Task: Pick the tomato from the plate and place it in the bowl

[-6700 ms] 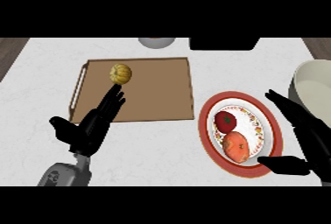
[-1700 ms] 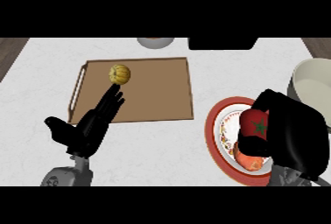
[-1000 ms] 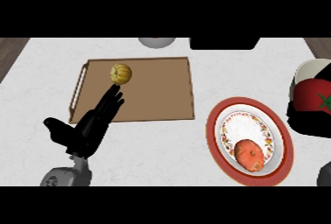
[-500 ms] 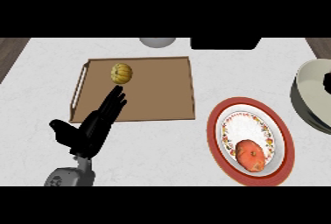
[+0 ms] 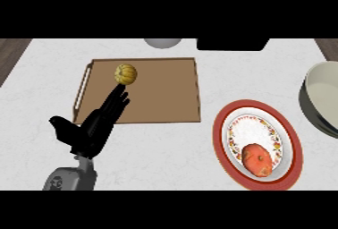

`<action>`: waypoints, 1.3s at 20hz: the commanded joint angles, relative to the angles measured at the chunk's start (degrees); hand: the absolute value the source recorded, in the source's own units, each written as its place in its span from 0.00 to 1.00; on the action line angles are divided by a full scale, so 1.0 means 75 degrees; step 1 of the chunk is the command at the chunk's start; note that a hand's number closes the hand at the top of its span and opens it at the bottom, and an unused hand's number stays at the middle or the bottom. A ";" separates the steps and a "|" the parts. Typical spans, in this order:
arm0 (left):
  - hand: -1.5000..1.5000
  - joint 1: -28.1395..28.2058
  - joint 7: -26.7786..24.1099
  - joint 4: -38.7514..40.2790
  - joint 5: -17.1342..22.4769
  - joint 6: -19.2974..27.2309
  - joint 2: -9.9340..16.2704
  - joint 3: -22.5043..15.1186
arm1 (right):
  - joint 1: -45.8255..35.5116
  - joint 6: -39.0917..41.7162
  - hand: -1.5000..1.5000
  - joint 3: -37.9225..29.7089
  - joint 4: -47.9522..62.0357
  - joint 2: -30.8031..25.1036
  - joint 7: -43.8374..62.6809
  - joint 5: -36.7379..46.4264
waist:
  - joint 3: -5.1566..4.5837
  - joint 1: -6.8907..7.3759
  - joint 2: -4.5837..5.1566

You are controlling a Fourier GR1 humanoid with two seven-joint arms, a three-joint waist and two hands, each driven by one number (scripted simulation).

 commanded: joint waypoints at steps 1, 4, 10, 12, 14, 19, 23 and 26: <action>0.50 -0.0076 0.0105 0.0017 0.0130 -0.0103 0.0124 0.0168 | -0.0507 -0.1011 1.00 -0.0181 0.2213 -0.0515 -0.0730 0.0127 | 0.0000 0.0060 0.0018; 0.50 0.0097 0.0064 -0.0155 0.0039 -0.0122 0.0005 -0.0097 | -0.0382 -0.0402 1.00 -0.0383 0.3277 -0.0872 -0.0568 0.0222 | 0.0007 0.0146 0.0057; 0.50 0.0048 0.0115 -0.0204 0.0108 -0.0199 0.0123 0.0038 | -0.1186 -0.1781 0.00 -0.1128 0.5252 -0.0834 -0.1072 -0.0443 | 0.0008 0.0119 0.0034; 0.50 -0.0106 0.0153 -0.0186 -0.0198 0.0128 -0.0180 -0.0240 | -0.1160 -0.2373 0.00 -0.1275 0.5766 -0.0805 -0.1719 -0.0631 | 0.0014 0.0124 0.0051; 0.50 0.0086 -0.0136 -0.0076 -0.0080 0.0010 -0.0127 -0.0088 | -0.1361 -0.2515 0.00 -0.1670 0.5793 -0.0810 -0.1981 -0.1128 | 0.0013 0.0109 0.0046; 0.50 0.0195 0.0109 -0.0303 0.0088 -0.0031 0.0016 0.0063 | -0.1352 -0.3690 0.00 -0.2983 0.4757 -0.0349 -0.3406 -0.2832 | 0.0035 -0.0058 -0.0042; 0.50 -0.0096 0.0218 -0.0021 0.0022 0.0134 -0.0046 0.0143 | -0.1248 -0.3507 0.00 -0.3510 0.3885 0.0069 -0.4736 -0.4108 | 0.0009 -0.0299 -0.0099; 0.50 0.0029 0.0225 -0.0097 0.0108 0.0089 0.0128 0.0345 | -0.0632 -0.2761 0.00 -0.3517 0.2573 0.0626 -0.5171 -0.4822 | -0.0016 -0.0452 -0.0181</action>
